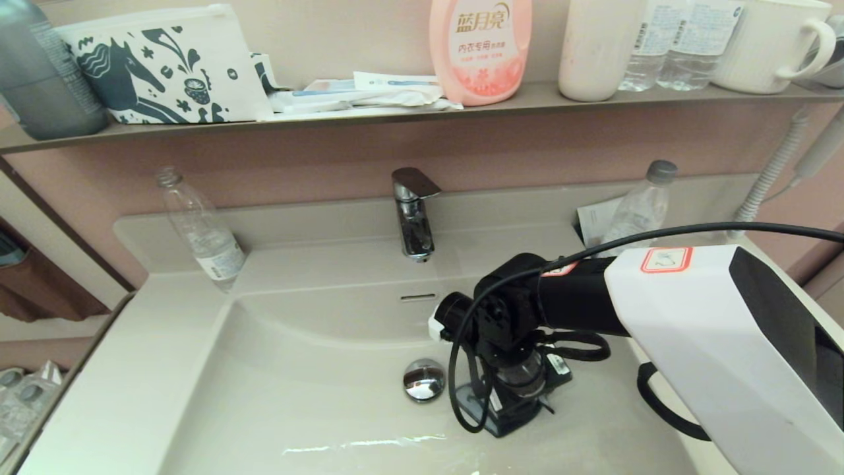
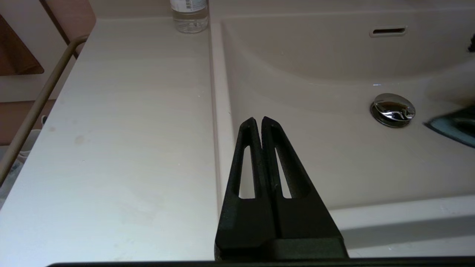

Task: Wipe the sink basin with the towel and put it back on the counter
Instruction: Wipe the sink

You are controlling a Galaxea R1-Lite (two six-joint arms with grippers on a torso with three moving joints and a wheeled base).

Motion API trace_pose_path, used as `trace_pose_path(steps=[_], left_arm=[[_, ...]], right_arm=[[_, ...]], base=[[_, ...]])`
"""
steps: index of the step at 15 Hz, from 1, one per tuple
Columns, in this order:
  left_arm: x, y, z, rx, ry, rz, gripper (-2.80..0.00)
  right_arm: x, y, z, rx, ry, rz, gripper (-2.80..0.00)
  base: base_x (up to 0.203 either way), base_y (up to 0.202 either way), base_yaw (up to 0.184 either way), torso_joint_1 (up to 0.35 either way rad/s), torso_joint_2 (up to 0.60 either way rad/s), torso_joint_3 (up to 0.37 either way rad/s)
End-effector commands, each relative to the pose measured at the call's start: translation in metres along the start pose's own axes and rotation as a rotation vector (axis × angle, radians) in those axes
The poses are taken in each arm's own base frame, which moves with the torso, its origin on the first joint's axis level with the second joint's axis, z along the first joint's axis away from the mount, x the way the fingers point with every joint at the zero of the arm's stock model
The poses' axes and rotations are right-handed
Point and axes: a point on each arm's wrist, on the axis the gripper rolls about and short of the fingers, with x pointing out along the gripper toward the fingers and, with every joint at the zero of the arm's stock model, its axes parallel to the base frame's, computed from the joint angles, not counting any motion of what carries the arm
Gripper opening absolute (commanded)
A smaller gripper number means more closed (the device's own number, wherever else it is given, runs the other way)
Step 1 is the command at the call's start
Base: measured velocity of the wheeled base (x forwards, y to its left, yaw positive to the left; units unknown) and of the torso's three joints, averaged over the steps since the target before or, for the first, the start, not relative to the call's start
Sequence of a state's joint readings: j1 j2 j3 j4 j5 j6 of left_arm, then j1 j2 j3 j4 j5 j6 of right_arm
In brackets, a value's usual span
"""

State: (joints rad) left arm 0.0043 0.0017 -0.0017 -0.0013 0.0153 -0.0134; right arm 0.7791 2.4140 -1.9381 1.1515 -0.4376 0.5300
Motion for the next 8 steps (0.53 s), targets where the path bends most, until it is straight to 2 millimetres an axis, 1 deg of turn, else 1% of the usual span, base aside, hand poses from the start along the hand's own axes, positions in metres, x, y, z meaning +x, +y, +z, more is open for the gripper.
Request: trace_pose_path(steps=[1, 2, 3, 4, 6, 8], left_arm=[[0.000, 0.000, 0.000, 0.000, 0.001, 0.000, -2.80], [0.000, 0.000, 0.000, 0.000, 0.001, 0.001, -2.80], [0.000, 0.000, 0.000, 0.000, 0.001, 0.000, -2.80], [0.000, 0.000, 0.000, 0.000, 0.001, 0.000, -2.80], [0.000, 0.000, 0.000, 0.000, 0.001, 0.002, -2.80], [0.000, 0.000, 0.000, 0.000, 0.001, 0.000, -2.80]], right_arm=[[-0.016, -0.003, -0.016, -0.056, 0.089, 0.011, -2.80], [-0.021, 0.002, -0.024, -0.089, 0.123, 0.025, -2.80], [-0.027, 0.004, -0.027, -0.099, 0.128, 0.050, -2.80], [-0.038, 0.004, -0.030, -0.100, 0.112, 0.083, -2.80], [-0.058, -0.004, -0.034, -0.089, 0.073, 0.130, -2.80], [-0.079, -0.021, -0.038, -0.060, 0.029, 0.164, -2.80]], base=[[0.000, 0.000, 0.000, 0.000, 0.00, 0.000], [0.000, 0.000, 0.000, 0.000, 0.00, 0.000], [0.000, 0.000, 0.000, 0.000, 0.00, 0.000], [0.000, 0.000, 0.000, 0.000, 0.00, 0.000], [0.000, 0.000, 0.000, 0.000, 0.00, 0.000], [0.000, 0.000, 0.000, 0.000, 0.00, 0.000]])
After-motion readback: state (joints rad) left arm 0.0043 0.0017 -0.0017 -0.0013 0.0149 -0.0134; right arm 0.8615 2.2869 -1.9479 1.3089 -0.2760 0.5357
